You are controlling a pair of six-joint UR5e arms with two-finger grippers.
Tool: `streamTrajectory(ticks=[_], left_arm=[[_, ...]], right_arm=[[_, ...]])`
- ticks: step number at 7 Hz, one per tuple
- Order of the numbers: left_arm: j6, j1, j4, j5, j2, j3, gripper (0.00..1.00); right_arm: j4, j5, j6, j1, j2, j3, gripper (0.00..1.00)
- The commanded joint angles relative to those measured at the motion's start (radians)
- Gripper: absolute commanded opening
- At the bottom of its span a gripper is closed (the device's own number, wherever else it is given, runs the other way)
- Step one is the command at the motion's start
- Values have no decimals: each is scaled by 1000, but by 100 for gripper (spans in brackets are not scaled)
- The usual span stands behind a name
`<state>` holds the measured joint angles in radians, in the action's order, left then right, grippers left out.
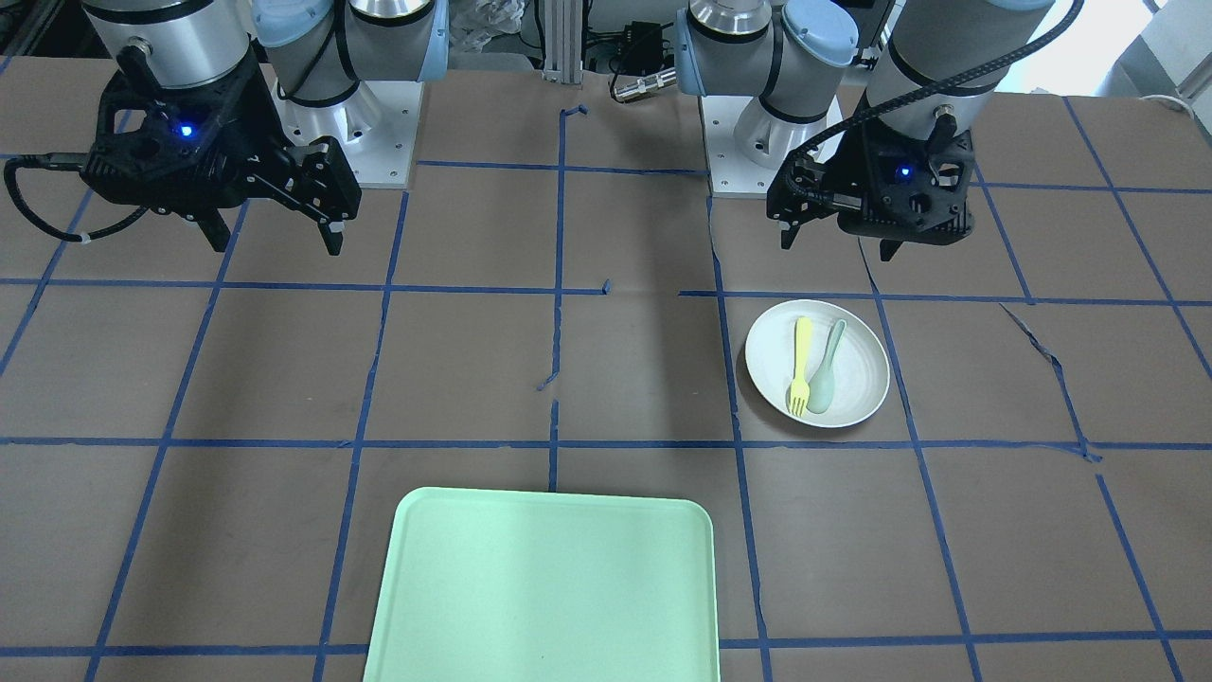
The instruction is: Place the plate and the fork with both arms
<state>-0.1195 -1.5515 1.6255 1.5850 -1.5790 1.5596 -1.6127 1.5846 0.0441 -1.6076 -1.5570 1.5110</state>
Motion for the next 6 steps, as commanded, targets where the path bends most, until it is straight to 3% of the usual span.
streamTrajectory(ticks=[1,3,5,6], left_arm=[[61,-1,0,-28,4,13,100],[58,14,-3,39,-10,13,100],[-71,95,-4,29,-22,58,100],[-153,149,-83,-14,-29,103,100]], right_arm=[[0,0,0,0,0,0,100],[-1,0,0,0,0,0,100],[2,0,-1,0,-2,0,100],[2,0,0,0,-2,-2,100]])
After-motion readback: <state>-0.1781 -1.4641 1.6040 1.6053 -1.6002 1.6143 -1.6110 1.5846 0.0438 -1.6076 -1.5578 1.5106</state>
